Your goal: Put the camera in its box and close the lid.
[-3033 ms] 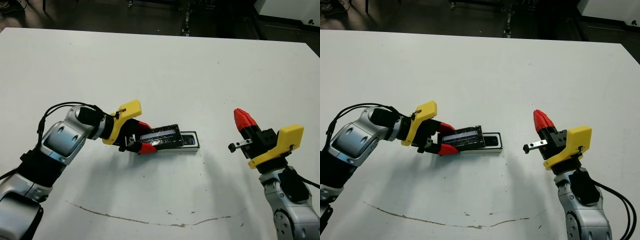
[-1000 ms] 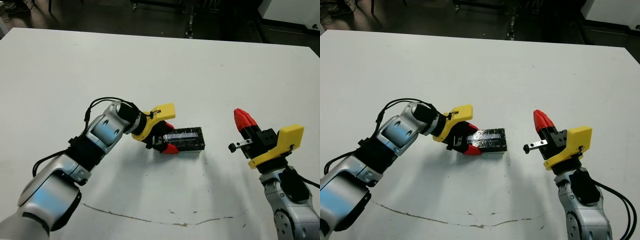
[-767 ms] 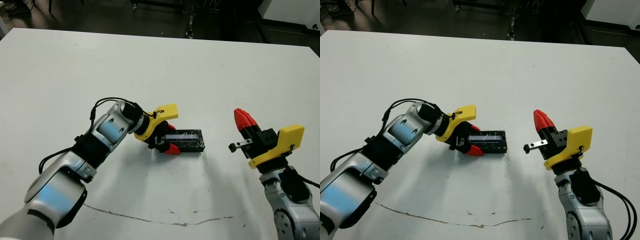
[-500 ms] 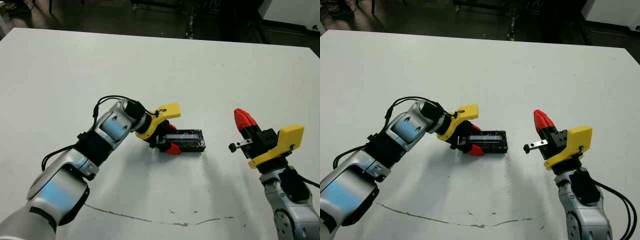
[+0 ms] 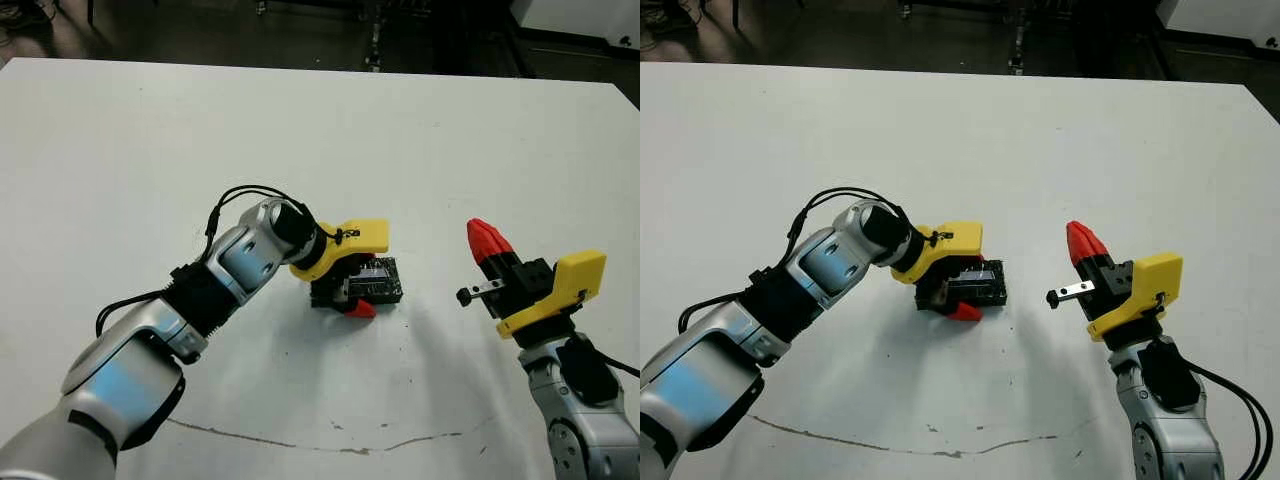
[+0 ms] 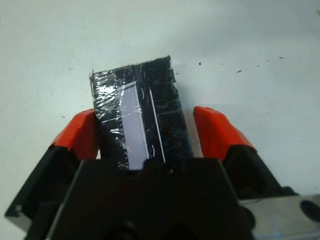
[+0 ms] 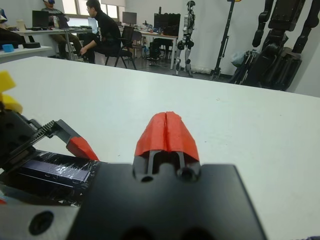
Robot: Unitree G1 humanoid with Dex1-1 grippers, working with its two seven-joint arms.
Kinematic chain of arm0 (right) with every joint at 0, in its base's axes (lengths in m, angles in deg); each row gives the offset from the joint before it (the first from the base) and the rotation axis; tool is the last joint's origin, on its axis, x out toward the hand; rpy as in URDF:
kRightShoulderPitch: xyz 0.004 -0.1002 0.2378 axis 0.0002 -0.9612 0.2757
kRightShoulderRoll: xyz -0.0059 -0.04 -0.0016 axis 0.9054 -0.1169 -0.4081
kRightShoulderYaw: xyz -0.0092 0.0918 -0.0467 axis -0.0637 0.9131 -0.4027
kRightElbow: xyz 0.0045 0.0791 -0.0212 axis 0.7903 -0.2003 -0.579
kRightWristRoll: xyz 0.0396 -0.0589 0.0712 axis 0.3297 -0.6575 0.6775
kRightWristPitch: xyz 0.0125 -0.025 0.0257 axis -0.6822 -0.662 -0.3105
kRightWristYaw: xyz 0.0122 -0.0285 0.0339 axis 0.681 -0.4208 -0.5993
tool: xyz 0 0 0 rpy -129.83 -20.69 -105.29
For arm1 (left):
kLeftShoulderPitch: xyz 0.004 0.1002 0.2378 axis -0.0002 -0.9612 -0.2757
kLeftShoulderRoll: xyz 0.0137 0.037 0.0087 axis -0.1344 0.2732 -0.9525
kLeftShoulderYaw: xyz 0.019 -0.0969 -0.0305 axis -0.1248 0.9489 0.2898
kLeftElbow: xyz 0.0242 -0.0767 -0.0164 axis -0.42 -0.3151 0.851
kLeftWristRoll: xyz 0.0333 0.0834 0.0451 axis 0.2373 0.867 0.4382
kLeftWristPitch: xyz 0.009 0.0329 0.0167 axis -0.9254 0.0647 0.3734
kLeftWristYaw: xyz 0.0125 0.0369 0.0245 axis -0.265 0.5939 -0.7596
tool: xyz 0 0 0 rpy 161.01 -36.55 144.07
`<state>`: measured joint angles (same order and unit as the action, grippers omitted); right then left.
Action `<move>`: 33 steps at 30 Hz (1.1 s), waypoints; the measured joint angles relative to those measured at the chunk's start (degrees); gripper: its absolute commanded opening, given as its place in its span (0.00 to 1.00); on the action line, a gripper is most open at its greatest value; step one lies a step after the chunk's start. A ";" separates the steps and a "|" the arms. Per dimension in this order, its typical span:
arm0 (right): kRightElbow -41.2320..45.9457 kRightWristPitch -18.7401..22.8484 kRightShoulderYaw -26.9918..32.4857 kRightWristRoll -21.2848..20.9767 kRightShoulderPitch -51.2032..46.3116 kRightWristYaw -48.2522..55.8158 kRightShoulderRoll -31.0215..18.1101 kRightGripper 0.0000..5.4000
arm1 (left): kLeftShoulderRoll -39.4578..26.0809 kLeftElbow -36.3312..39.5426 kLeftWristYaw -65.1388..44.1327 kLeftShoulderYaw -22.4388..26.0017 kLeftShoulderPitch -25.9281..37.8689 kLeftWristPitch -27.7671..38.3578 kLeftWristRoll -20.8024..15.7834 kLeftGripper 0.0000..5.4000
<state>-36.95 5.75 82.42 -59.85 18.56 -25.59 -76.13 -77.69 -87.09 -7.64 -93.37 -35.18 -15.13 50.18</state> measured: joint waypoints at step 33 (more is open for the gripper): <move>0.38 0.69 -0.58 0.35 -0.44 -0.28 0.02 0.00 | -22.04 8.35 0.11 18.28 -15.82 0.53 -8.23 1.00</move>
<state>-36.57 6.44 81.84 -59.51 18.12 -25.87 -76.10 -99.73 -78.75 -7.53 -75.09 -51.00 -14.61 41.95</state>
